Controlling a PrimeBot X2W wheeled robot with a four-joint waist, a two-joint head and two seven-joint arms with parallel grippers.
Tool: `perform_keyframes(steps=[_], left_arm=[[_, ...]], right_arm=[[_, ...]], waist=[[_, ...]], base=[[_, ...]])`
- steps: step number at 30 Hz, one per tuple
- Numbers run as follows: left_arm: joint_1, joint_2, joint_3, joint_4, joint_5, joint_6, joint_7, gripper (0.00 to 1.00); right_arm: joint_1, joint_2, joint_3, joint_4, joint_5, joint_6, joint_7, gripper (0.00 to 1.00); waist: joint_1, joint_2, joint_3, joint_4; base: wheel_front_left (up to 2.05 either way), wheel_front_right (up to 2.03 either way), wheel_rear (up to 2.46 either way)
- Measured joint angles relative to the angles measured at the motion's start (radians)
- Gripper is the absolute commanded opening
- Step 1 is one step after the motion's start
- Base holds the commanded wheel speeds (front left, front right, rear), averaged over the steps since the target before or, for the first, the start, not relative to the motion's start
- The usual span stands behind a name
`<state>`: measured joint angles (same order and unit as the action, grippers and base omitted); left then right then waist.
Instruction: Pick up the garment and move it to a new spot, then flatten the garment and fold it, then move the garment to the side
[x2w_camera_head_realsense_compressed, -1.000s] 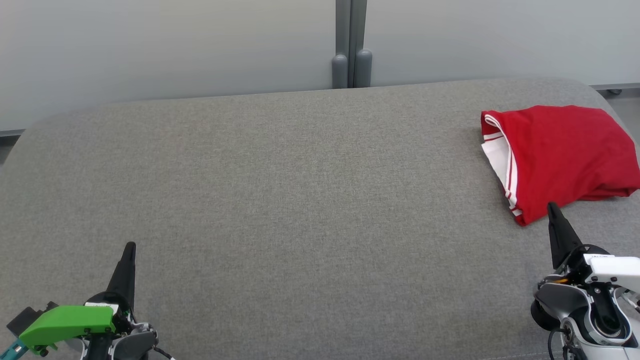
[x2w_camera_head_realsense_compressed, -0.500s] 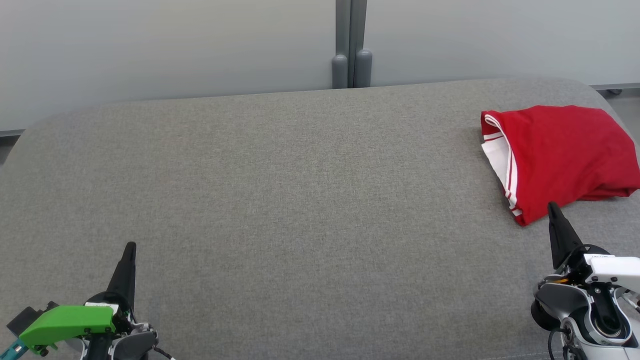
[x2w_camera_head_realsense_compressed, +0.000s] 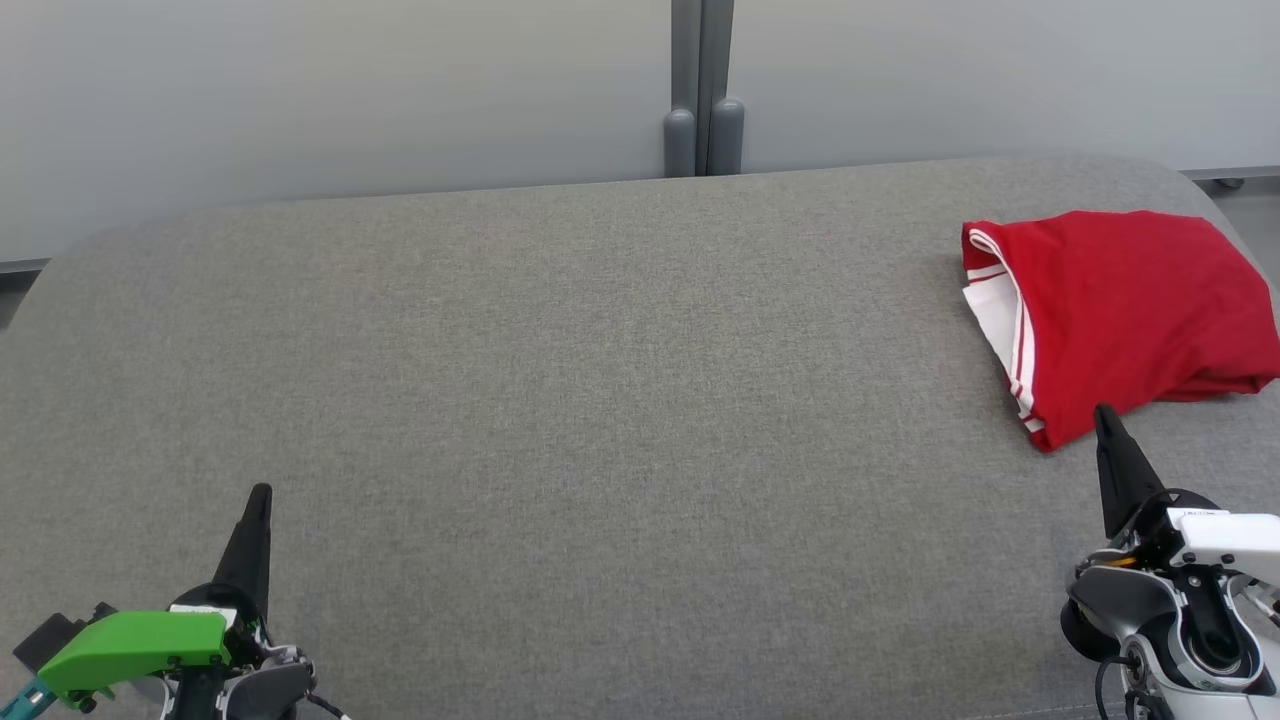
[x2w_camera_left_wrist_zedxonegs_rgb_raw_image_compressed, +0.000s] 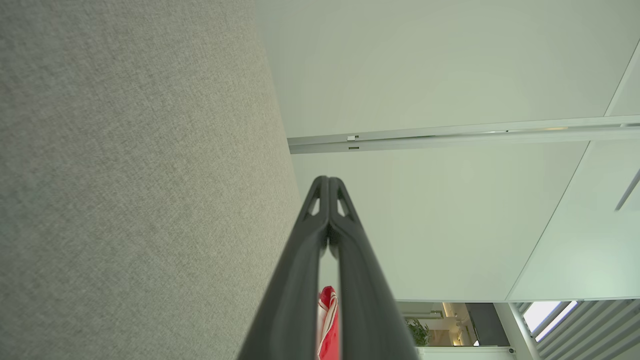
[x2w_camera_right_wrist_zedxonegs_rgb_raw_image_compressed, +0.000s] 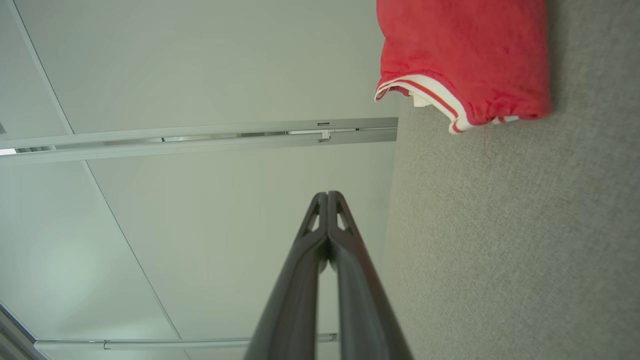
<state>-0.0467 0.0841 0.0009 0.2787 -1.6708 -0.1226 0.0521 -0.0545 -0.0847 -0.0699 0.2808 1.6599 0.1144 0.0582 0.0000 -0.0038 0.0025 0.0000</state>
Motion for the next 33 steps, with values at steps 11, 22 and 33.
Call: perform_keyframes(steps=[11, 22, 33], left_arm=[[0.0, 0.0, 0.001, 0.0, 0.0, 0.0, 0.0, 0.0], [0.0, -0.001, 0.002, 0.0, 0.0, 0.0, 0.0, 0.0], [0.0, -0.001, 0.003, -0.001, 0.0, 0.0, 0.0, 0.0]], right_arm=[[0.0, 0.001, -0.002, 0.0, 0.0, 0.0, 0.0, 0.0], [0.0, 0.004, -0.003, 0.0, 0.0, 0.0, 0.0, 0.0], [0.0, 0.005, -0.005, -0.001, 0.0, 0.0, 0.0, 0.0]], waist=[[0.0, 0.0, 0.0, 0.0], [0.0, 0.0, 0.0, 0.0], [0.0, 0.0, 0.0, 0.0]], base=[[0.0, 0.0, 0.0], [0.0, 0.0, 0.0], [0.0, 0.0, 0.0]])
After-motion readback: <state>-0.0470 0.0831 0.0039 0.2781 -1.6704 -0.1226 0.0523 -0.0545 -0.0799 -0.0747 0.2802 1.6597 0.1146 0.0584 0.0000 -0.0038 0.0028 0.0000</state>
